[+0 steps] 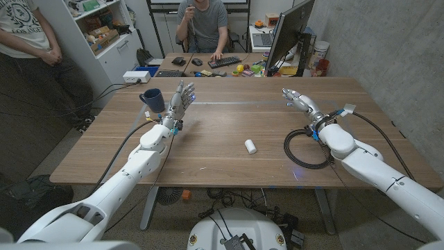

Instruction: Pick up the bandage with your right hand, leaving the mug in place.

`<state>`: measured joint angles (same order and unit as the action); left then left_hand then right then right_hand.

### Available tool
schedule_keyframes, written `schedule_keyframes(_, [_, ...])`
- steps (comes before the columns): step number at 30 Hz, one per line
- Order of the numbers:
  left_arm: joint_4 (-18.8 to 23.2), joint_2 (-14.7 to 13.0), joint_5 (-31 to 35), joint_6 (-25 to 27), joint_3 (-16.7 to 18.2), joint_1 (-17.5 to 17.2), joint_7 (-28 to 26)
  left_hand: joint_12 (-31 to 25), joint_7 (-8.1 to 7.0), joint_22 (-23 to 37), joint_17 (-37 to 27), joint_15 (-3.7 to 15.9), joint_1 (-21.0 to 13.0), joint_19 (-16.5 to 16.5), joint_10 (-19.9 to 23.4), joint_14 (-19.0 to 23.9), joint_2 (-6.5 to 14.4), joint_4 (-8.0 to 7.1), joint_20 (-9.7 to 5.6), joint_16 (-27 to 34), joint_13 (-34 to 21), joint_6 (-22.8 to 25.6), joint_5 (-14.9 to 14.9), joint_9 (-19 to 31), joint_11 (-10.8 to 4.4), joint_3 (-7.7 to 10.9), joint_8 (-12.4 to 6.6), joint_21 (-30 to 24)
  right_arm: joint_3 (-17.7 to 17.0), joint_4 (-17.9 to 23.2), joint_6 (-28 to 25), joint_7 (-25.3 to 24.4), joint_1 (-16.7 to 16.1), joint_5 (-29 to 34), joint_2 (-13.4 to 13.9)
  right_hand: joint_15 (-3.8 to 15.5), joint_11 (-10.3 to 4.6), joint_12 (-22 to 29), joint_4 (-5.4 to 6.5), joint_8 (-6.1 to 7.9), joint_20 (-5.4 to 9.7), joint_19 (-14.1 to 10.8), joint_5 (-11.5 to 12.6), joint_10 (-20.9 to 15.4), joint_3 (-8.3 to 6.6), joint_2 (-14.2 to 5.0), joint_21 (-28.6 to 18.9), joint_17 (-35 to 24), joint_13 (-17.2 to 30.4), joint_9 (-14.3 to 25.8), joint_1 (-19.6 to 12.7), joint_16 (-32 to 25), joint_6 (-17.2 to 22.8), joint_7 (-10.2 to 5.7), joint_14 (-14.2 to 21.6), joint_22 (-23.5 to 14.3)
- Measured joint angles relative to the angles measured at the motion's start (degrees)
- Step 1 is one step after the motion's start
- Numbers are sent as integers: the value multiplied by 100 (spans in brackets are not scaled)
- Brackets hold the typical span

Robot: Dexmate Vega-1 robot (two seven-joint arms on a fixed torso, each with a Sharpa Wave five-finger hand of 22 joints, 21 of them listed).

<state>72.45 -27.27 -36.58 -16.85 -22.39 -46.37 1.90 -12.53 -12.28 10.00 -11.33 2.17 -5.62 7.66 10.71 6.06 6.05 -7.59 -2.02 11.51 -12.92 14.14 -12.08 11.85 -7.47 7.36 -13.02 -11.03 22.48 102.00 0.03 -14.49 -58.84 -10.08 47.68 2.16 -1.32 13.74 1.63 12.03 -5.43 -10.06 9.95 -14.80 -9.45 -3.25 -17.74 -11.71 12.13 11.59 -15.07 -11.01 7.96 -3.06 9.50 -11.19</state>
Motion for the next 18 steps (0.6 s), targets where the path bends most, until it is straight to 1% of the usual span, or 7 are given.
schedule_keyframes(1, [5,-1,0,0,1,-5,0,0,2,0,0,0,0,0,0,0,0,0,0,0,0,-2,0,0,0,0,0,0,0,0,-80,-43,0,81,0,0,0,0,-5,0,0,0,0,0,-5,0,0,0,0,0,0,0,3,-4,0,0])
schedule_keyframes(3, [27,-2,-5,-17,3,-25,0,0,21,0,0,0,0,0,0,0,0,0,0,0,0,-22,0,0,0,0,0,0,-17,440,-431,-204,-240,368,208,1,-56,0,-65,25,0,0,0,-56,-11,-15,0,0,0,0,-97,-8,84,-50,2,0])
schedule_keyframes(8, [64,-3,-25,-38,4,-57,10,0,21,0,1,0,0,0,0,0,0,0,0,0,0,-22,0,0,0,0,0,0,40,1341,-1493,-435,-581,1050,561,16,-200,47,-485,89,-19,-169,40,-203,-147,67,0,27,0,0,-712,-92,216,-111,258,0])
schedule_keyframes(9, [72,-3,-33,-38,4,-64,14,0,21,0,1,0,0,0,0,0,0,0,0,0,0,-22,0,0,0,0,0,0,46,1366,-1595,-447,-589,1107,570,12,-238,68,-549,90,1,-188,45,-240,-158,81,0,27,0,0,-796,-92,229,-124,305,0])
schedule_keyframes(13, [98,-3,-41,-47,3,-88,40,0,21,0,0,0,0,0,0,0,0,0,0,0,1,-22,0,0,0,0,0,0,261,1938,-2437,-513,-716,1617,731,9,-303,112,-663,111,11,-260,45,-369,-187,120,0,27,0,0,-951,-136,302,-135,404,-1])
schedule_keyframes(14, [114,-3,-41,-48,0,-102,45,0,21,0,1,0,0,0,0,0,0,0,0,0,0,-22,0,0,0,0,0,0,357,2087,-2866,-515,-722,1886,765,9,-318,112,-672,111,10,-260,45,-385,-198,87,0,27,0,0,-984,-136,301,-135,404,-1])
schedule_keyframes(18, [147,-5,-44,-50,-4,-126,51,0,21,-1,1,0,0,0,0,0,0,0,0,0,1,-22,0,-1,0,0,0,0,706,2435,-3539,-456,-686,2352,840,9,-317,112,-718,111,10,-260,66,-445,-196,119,0,26,0,0,-1074,-136,301,-135,404,-1])
